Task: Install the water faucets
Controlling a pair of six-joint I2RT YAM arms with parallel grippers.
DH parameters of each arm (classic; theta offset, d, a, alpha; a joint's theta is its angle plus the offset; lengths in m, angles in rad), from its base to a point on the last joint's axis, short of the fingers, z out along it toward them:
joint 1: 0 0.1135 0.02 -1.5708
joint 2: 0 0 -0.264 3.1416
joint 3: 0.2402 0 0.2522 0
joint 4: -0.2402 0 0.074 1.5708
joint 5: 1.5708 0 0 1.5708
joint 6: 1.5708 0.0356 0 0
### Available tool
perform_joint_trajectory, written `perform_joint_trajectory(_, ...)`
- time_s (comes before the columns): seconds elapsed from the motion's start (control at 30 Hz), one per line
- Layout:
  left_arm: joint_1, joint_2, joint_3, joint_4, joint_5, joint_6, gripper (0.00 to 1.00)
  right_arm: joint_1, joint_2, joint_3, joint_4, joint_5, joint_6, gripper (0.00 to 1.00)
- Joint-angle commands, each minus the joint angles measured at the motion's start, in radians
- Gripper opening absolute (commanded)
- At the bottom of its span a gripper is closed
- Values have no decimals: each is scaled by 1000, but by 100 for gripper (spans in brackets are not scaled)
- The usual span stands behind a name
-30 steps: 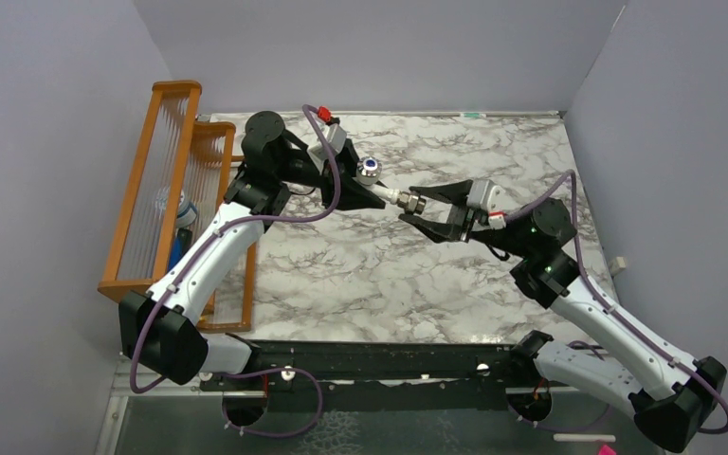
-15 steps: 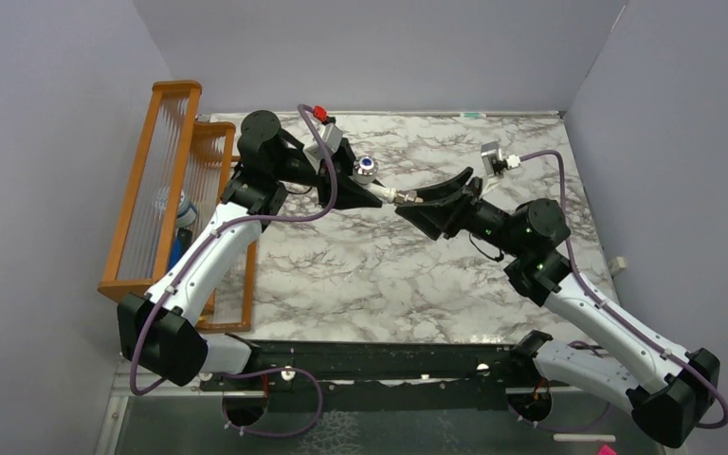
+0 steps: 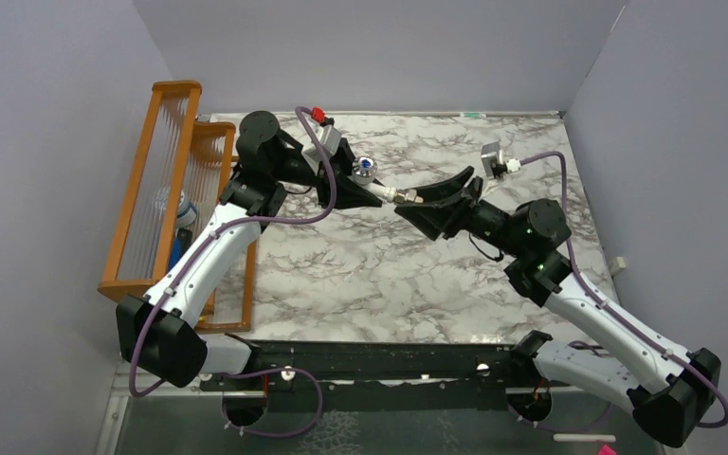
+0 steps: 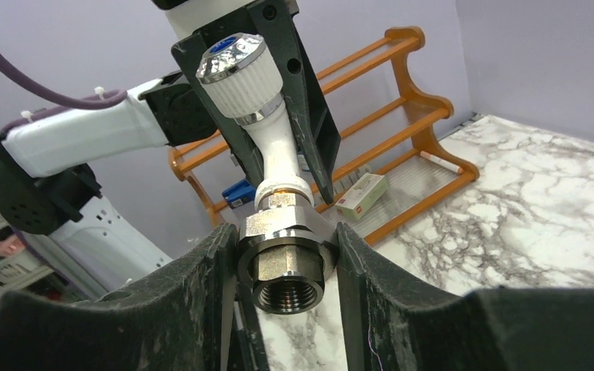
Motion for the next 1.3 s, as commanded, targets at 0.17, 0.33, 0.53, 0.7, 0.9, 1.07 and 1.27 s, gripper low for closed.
perform_joint_trajectory(0.17,-23,-44,20,55,-1,1,0,5,-35,53,-19,-45,-436,69)
perform_joint_trajectory(0.33,-23,-44,22,54,-8,0,0,5,-51,81,-37,-120,-631,73)
perform_joint_trajectory(0.53,-24,-43,19,54,-13,0,0,5,-61,79,-59,-258,-880,75)
perform_joint_trajectory(0.7,-23,-43,21,55,-14,-6,0,5,-68,70,-132,-450,-1142,75)
perform_joint_trajectory(0.9,-23,-41,24,53,-11,-7,0,15,-88,23,-190,-379,-1421,74)
perform_joint_trajectory(1.07,-23,-36,26,53,-7,-7,0,29,-95,-27,-140,-278,-1557,73)
perform_joint_trajectory(1.27,-23,-35,27,53,-7,-7,0,39,-86,-54,-53,-227,-1568,69)
